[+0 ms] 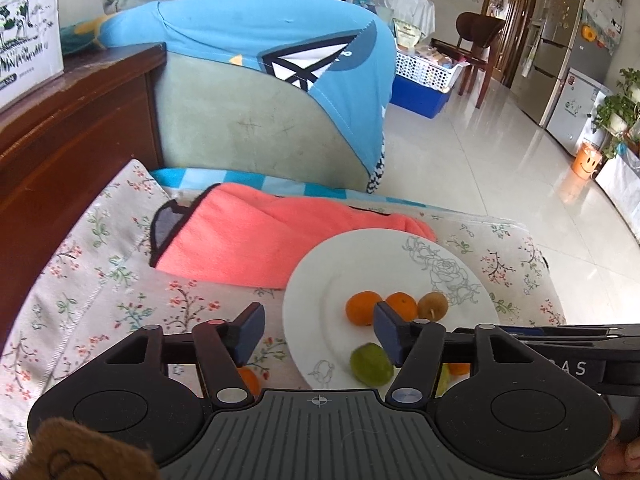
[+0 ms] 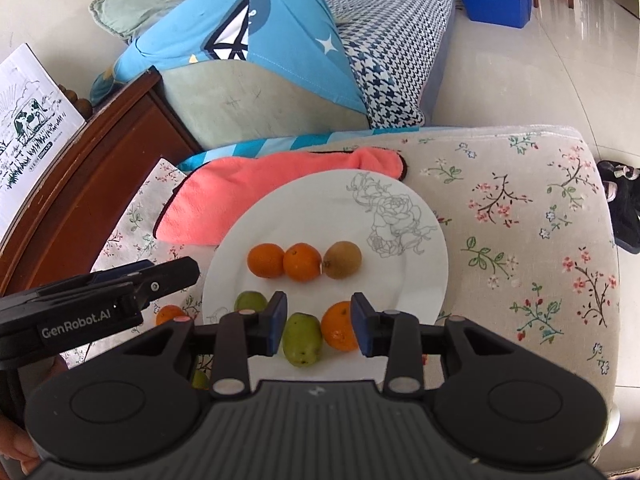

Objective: Organize fruits
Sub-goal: 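Open the left gripper onto the plate while the right gripper releases the orange there, then withdraw both tools from the plate and move them back over the fruit pile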

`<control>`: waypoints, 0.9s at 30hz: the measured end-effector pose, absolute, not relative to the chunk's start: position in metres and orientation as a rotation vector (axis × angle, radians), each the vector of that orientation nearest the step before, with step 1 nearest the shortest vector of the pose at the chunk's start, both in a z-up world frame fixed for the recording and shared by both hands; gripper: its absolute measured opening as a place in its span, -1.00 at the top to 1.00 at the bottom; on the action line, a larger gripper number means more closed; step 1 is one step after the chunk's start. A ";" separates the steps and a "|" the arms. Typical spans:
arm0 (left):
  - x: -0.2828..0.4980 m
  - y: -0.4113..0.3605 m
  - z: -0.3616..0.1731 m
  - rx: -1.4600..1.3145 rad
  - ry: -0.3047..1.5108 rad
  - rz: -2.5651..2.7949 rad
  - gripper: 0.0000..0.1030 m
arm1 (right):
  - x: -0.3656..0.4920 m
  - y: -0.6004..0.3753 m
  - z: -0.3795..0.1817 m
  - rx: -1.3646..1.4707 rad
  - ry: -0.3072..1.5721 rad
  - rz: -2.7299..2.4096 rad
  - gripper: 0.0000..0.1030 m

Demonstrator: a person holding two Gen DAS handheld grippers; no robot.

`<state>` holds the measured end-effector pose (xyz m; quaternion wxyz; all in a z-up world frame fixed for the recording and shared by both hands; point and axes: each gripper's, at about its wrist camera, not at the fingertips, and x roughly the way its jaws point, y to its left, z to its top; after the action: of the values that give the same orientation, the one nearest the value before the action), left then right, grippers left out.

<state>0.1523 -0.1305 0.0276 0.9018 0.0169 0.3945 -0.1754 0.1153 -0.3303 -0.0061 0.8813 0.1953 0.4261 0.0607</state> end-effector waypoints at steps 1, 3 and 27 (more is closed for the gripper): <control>0.152 -0.129 0.029 0.038 0.816 -0.357 -0.21 | 0.115 -0.329 -0.005 0.405 0.884 0.130 0.29; 0.151 -0.124 0.033 0.039 0.816 -0.343 -0.23 | 0.115 -0.327 -0.003 0.396 0.876 0.138 0.28; 0.102 -0.050 0.050 -0.002 0.804 -0.287 -0.77 | 0.078 -0.284 0.018 0.303 0.840 0.233 -0.11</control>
<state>0.1022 -0.0500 0.0502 0.9103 -0.0012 0.3898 -0.1392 0.0778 -0.2837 0.0182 0.8953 0.1464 0.4054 0.1122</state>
